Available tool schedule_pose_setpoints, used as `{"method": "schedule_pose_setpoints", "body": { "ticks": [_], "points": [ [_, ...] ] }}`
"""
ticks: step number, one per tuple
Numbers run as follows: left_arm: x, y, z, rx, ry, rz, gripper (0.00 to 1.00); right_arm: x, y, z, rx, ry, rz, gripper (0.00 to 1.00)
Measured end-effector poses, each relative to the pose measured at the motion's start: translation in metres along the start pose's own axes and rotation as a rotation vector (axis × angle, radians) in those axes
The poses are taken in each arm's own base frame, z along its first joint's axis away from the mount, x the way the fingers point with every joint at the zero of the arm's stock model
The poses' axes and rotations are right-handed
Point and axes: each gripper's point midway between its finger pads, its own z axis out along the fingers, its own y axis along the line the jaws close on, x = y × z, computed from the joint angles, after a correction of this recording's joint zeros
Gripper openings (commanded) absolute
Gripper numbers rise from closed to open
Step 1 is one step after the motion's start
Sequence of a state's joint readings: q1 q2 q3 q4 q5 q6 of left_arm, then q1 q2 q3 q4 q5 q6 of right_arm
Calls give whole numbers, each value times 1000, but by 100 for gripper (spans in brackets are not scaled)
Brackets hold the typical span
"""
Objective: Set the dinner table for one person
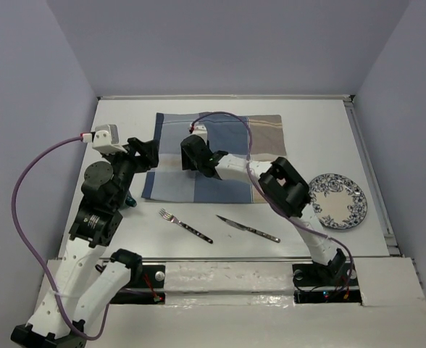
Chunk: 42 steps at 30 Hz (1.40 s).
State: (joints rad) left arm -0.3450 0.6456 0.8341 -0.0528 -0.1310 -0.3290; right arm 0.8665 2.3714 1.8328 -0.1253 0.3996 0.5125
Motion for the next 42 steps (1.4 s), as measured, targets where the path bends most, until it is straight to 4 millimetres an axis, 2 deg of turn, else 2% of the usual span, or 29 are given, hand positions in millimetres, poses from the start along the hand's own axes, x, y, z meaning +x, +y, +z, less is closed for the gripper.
{"method": "schedule_pose_setpoints", "body": {
  "ticks": [2, 4, 7, 9, 10, 11, 12, 14, 15, 16, 17, 18, 19, 20, 21, 22, 23, 24, 25, 26, 29, 33, 37, 42],
  "points": [
    [0, -2, -1, 11, 0, -3, 74, 3, -11, -17, 5, 24, -22, 73],
    [1, -5, -1, 26, 4, -9, 74, -3, -16, -35, -3, 26, -33, 73],
    [3, -11, -3, 63, 17, -15, 74, -36, -30, -89, -34, -16, -19, 69],
    [7, -15, -5, 86, 30, -18, 74, -76, -50, -139, -68, -111, 57, 67],
    [10, -18, -7, 110, 40, -18, 75, -85, -61, -152, -69, -140, 85, 66],
    [14, -19, -10, 126, 48, -19, 75, -94, -91, -177, -41, -177, 132, 65],
    [19, -22, -14, 153, 57, -20, 75, -110, -138, -203, 4, -242, 223, 62],
    [28, -27, -21, 194, 75, -20, 76, -114, -208, -228, 118, -313, 346, 59],
    [33, -31, -25, 215, 84, -20, 76, -111, -262, -248, 219, -375, 434, 59],
    [39, -34, -28, 237, 96, -18, 77, -96, -310, -268, 331, -403, 508, 60],
    [42, -37, -31, 253, 101, -16, 77, -67, -352, -291, 453, -422, 582, 60],
    [44, -40, -34, 269, 107, -12, 77, -46, -373, -306, 533, -425, 625, 61],
    [44, -45, -38, 290, 108, -8, 77, -26, -386, -315, 592, -415, 655, 61],
    [45, -49, -41, 309, 110, -5, 78, -15, -395, -324, 637, -415, 678, 62],
    [45, -53, -44, 323, 109, 3, 78, -3, -408, -333, 694, -414, 715, 69],
    [46, -56, -47, 337, 112, 7, 78, 1, -419, -340, 737, -421, 742, 71],
    [47, -58, -50, 343, 111, 13, 78, 8, -433, -348, 795, -428, 777, 73],
    [48, -60, -52, 350, 114, 17, 79, 18, -456, -360, 878, -432, 834, 75],
    [48, -61, -54, 356, 113, 20, 79, 24, -468, -367, 926, -433, 866, 79],
    [48, -63, -57, 366, 112, 23, 79, 39, -487, -379, 1008, -422, 918, 82],
    [46, -66, -63, 379, 104, 26, 80, 71, -511, -398, 1125, -384, 1013, 85],
    [40, -68, -71, 394, 81, 21, 81, 100, -519, -406, 1172, -324, 1095, 87],
    [38, -70, -76, 408, 73, 19, 82, 123, -519, -392, 1149, -212, 1168, 87],
    [39, -69, -77, 405, 73, 20, 81, 148, -502, -360, 1030, -103, 1268, 83]
  ]
}}
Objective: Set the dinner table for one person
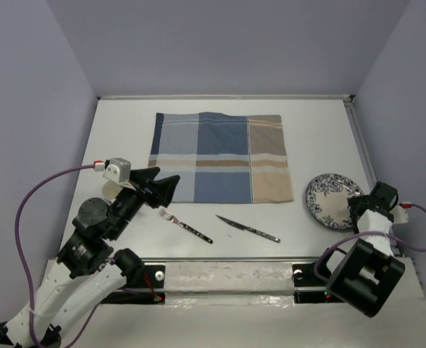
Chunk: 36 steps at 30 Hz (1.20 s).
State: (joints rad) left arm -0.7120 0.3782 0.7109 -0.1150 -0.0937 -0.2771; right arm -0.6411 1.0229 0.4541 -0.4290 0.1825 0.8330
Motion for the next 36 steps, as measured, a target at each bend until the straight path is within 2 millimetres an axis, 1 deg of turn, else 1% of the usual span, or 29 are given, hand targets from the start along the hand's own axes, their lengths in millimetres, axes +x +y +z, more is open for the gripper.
{"method": "schedule_pose_setpoints", "body": {
  "ticks": [2, 4, 5, 6, 7, 8, 9, 10, 11, 12, 14, 16, 20, 22, 24, 25, 27, 29, 30, 31, 32, 33, 34, 35, 36],
  "points": [
    [0, 1, 0, -4, 1, 0, 82, 6, 11, 4, -68, 18, 19, 79],
    [1, 1, 0, -7, 2, 1, 82, 7, 23, 6, -142, 22, 42, 71],
    [1, 1, 0, -7, 3, 1, 81, 8, 31, 7, -192, 26, 59, 63],
    [2, 2, 1, -9, 6, 1, 82, 10, 38, 8, -232, 35, 69, 60],
    [3, 2, 2, -11, 10, 2, 82, 12, 42, 8, -256, 46, 80, 52],
    [4, 2, 2, -12, 14, 2, 82, 15, 47, 9, -291, 57, 87, 33],
    [5, 3, 3, -14, 18, 3, 82, 22, 52, 10, -336, 78, 103, 24],
    [6, 3, 4, -16, 23, 4, 82, 27, 53, 12, -359, 91, 115, 16],
    [7, 4, 5, -20, 27, 5, 82, 32, 54, 13, -381, 104, 135, 4],
    [8, 5, 6, -25, 32, 6, 82, 36, 55, 12, -399, 119, 153, 0],
    [10, 8, 9, -39, 39, 8, 81, 42, 59, 9, -447, 134, 154, 0],
    [12, 11, 11, -51, 49, 10, 81, 43, 64, 1, -494, 132, 160, 0],
    [20, 18, 18, -75, 80, 16, 81, 36, 63, -17, -536, 79, 141, 0],
    [23, 22, 21, -91, 91, 17, 82, 30, 63, -30, -564, 37, 108, 0],
    [24, 26, 23, -105, 97, 18, 83, 25, 69, -43, -598, 22, 77, 0],
    [24, 29, 24, -113, 96, 19, 84, 23, 74, -50, -619, 27, 64, 0],
    [22, 34, 24, -131, 90, 19, 85, 16, 94, -70, -693, 41, 26, 0],
    [19, 40, 25, -154, 80, 20, 85, 18, 121, -93, -771, 67, -38, 0],
    [18, 43, 25, -163, 76, 20, 85, 25, 142, -111, -836, 92, -95, 0],
    [17, 47, 25, -176, 70, 20, 85, 34, 157, -124, -883, 105, -145, 0],
    [16, 49, 25, -184, 67, 21, 85, 58, 178, -147, -968, 159, -230, 0],
    [15, 51, 25, -193, 65, 20, 85, 78, 194, -168, -1041, 207, -296, 0],
    [14, 56, 26, -209, 60, 21, 85, 102, 206, -185, -1100, 266, -360, 0],
    [14, 58, 26, -217, 60, 21, 85, 114, 214, -196, -1146, 295, -393, 0],
    [13, 63, 26, -234, 56, 21, 85, 146, 222, -213, -1194, 373, -463, 0]
  ]
}}
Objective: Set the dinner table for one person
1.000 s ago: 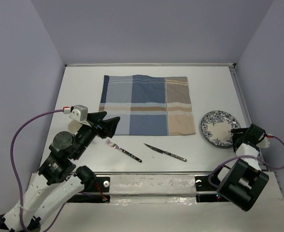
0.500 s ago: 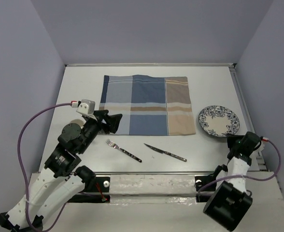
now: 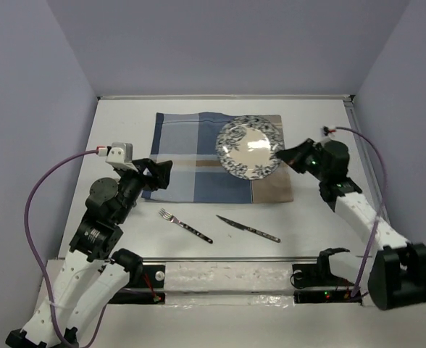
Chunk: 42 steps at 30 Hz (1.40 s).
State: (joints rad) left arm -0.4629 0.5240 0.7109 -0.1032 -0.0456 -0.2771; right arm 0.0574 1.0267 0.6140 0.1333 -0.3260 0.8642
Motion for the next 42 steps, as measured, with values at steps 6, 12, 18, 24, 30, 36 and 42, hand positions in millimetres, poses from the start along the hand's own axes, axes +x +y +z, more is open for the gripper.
{"method": "schedule_pose_setpoints", "body": {
  "ticks": [6, 12, 18, 24, 30, 36, 42],
  "points": [
    [-2, 15, 4, -58, -7, -2, 85, 103, 55, 78, -144, 308, -106, 0],
    [-4, 23, 5, -86, -16, -3, 86, 150, 45, 137, -102, 412, -128, 0],
    [-1, 27, 5, -99, -12, -3, 86, 157, 31, 173, -63, 414, -128, 0],
    [-2, 29, 5, -105, -15, -4, 86, 166, 16, 189, -34, 428, -126, 0],
    [-3, 30, 6, -108, -16, -4, 86, 175, -1, 194, 8, 450, -138, 44],
    [-3, 32, 5, -114, -19, -4, 86, 165, 4, 200, 10, 420, -184, 81],
    [-6, 36, 4, -128, -31, -5, 87, 143, 19, 186, 15, 386, -306, 85]
  ]
}}
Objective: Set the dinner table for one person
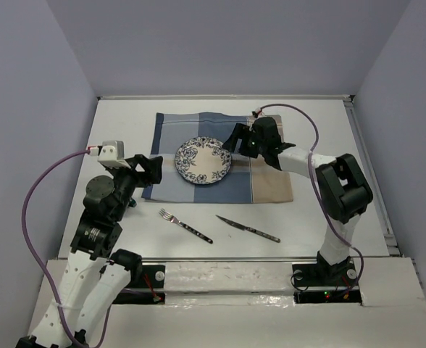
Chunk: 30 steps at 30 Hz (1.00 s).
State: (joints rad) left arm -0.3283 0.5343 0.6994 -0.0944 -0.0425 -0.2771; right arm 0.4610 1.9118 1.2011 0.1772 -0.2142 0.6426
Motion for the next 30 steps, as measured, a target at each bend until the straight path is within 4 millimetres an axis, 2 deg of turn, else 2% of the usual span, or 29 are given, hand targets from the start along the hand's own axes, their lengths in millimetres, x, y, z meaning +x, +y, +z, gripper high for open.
{"method": "schedule_pose_setpoints", "body": {
  "ticks": [2, 4, 7, 9, 10, 12, 14, 16, 19, 22, 26, 30],
  "points": [
    [-3, 3, -1, -11, -12, -1, 88, -9, 16, -13, -26, -22, -59, 85],
    [-8, 8, -3, -37, -32, -10, 89, -13, 43, -26, -79, -41, -137, 84],
    [-17, 16, -8, -78, -73, -24, 97, 12, 114, -41, -227, -24, -304, 84],
    [-27, 21, -14, -109, -116, -36, 99, 49, 174, -48, -362, 14, -430, 85],
    [-33, 23, -17, -126, -135, -39, 99, 66, 196, -51, -415, 32, -475, 85],
    [-56, 26, -30, -157, -211, -52, 99, 105, 240, -57, -521, 69, -570, 86],
    [-82, 26, -46, -175, -295, -69, 99, 146, 274, -58, -607, 112, -650, 86],
    [-108, 25, -65, -180, -390, -92, 99, 178, 304, -47, -669, 126, -725, 85],
    [-135, 24, -91, -183, -501, -122, 99, 211, 317, -22, -682, 162, -784, 84],
    [-146, 25, -104, -189, -546, -136, 99, 229, 307, 8, -639, 201, -829, 83],
    [-146, 26, -106, -196, -547, -135, 99, 246, 290, 39, -568, 245, -858, 76],
    [-140, 27, -102, -197, -532, -133, 99, 252, 285, 62, -527, 247, -864, 62]
  ]
}}
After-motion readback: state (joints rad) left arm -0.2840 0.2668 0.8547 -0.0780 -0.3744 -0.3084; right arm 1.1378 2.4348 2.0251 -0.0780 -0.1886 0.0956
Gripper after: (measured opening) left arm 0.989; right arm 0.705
